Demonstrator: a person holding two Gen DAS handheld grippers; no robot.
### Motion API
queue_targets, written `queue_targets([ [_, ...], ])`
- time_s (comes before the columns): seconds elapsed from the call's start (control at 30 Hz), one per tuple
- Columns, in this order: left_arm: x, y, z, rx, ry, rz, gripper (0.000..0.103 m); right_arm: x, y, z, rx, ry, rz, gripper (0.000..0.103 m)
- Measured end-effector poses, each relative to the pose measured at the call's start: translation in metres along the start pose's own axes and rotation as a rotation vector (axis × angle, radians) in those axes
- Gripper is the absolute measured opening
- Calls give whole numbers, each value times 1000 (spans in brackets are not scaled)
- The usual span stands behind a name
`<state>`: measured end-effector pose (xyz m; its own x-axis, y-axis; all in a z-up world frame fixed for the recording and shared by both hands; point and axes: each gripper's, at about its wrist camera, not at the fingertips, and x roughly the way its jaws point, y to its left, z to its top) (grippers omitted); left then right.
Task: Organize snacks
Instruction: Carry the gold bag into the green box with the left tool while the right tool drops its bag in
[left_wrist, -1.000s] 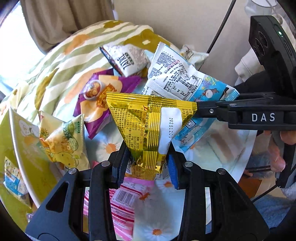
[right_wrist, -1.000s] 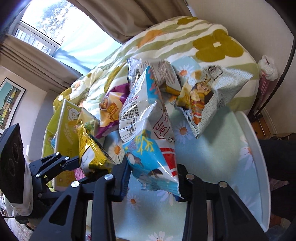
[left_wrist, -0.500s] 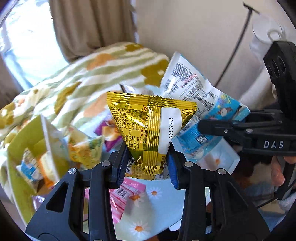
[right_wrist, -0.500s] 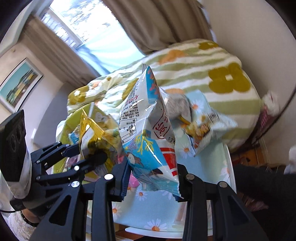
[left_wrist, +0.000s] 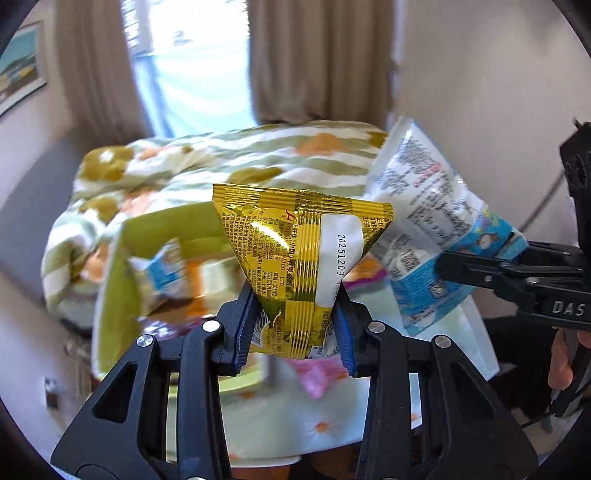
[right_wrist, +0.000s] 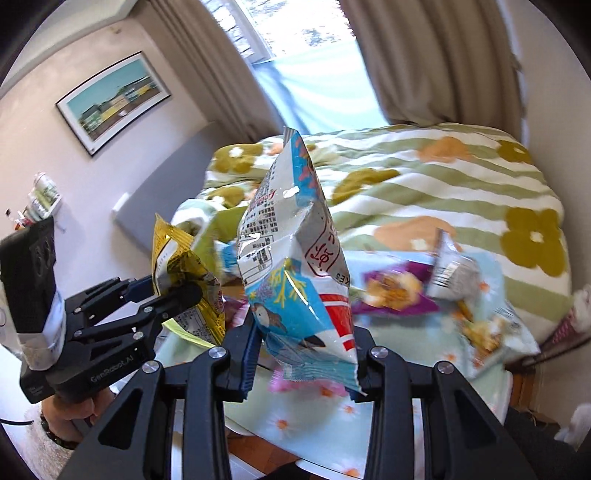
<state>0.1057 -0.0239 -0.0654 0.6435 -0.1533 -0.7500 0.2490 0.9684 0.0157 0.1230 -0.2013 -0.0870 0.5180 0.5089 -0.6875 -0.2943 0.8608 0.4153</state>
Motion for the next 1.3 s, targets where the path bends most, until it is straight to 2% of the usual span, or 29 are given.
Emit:
queue_targets([
  [0.13, 5, 60, -5, -64, 25, 52, 35, 30, 39, 13, -34, 9, 34, 34],
  [0.33, 35, 146, -15, -143, 100, 66, 35, 82, 81, 26, -18, 44, 60, 34],
  [0.43, 58, 175, -18, -145, 144, 63, 35, 109, 94, 30, 5, 62, 57, 34],
  [0.63, 104, 204, -16, -128, 200, 28, 37, 147, 103, 36, 58, 87, 19, 34],
  [0.67, 109, 207, -16, -129, 206, 19, 39, 153, 103, 37, 70, 92, 10, 34],
  [0.7, 113, 208, -15, -128, 210, 14, 55, 156, 103, 37, 76, 94, 2, 34],
  [0.73, 117, 211, -15, -126, 212, 19, 88, 157, 102, 37, 81, 96, -5, 34],
  [0.77, 118, 213, -15, -126, 204, 27, 102, 160, 103, 36, 88, 97, -13, 34],
  [0.93, 112, 220, -23, -148, 194, -17, 103, 164, 102, 37, 113, 104, -42, 34],
  [1.13, 96, 229, -41, -183, 195, -25, 103, 174, 103, 44, 127, 112, -62, 35],
  [1.3, 93, 234, -42, -170, 191, -17, 103, 200, 105, 63, 124, 140, -91, 35],
])
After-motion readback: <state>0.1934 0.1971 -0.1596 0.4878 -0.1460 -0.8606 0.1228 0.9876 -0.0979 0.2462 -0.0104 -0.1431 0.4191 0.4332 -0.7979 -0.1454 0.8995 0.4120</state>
